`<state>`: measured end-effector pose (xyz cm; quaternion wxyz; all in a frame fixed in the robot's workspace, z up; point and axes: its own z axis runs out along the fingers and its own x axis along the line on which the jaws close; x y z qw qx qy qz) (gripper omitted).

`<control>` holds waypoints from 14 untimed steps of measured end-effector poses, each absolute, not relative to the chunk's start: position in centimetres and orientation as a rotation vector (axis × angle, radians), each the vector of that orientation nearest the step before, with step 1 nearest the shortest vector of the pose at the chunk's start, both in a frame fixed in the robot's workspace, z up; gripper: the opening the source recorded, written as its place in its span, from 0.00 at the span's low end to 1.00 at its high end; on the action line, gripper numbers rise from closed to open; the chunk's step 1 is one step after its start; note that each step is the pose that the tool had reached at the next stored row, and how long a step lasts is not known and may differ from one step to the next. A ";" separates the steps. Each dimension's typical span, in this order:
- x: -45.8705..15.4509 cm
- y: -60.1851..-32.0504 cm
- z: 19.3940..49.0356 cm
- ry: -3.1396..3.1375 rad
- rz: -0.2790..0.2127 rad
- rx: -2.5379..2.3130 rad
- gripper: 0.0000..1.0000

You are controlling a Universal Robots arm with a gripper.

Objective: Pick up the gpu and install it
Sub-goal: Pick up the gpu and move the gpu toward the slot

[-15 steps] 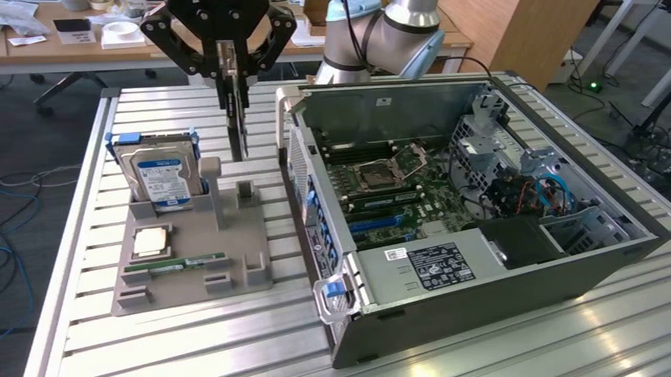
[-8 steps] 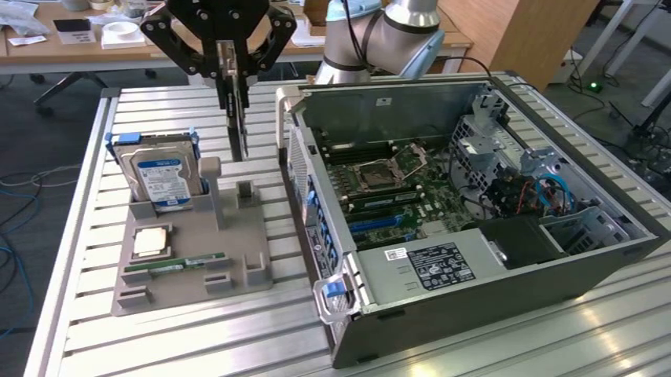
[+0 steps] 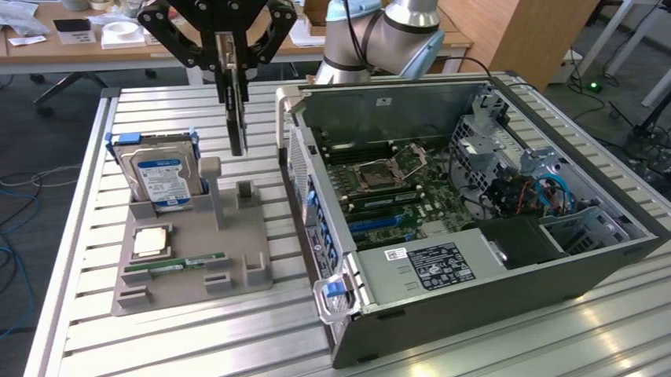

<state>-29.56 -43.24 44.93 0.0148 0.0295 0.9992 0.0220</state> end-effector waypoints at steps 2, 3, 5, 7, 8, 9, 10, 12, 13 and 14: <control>-29.6 -43.2 44.9 3.110 0.069 0.092 0.26; -29.6 -43.2 44.9 3.110 0.069 0.092 0.26; -29.6 -43.2 44.9 3.110 0.069 0.092 0.26; -29.5 -43.2 44.9 3.110 0.068 0.092 0.26; -29.4 -43.2 44.9 3.110 0.068 0.092 0.26; -29.4 -43.2 44.9 3.110 0.068 0.091 0.26; -29.2 -43.2 44.9 3.110 0.068 0.092 0.26; -27.6 -43.2 44.9 3.110 0.069 0.092 0.26; -27.0 -43.2 44.9 3.110 0.068 0.092 0.26; -26.8 -43.2 44.9 3.110 0.068 0.092 0.26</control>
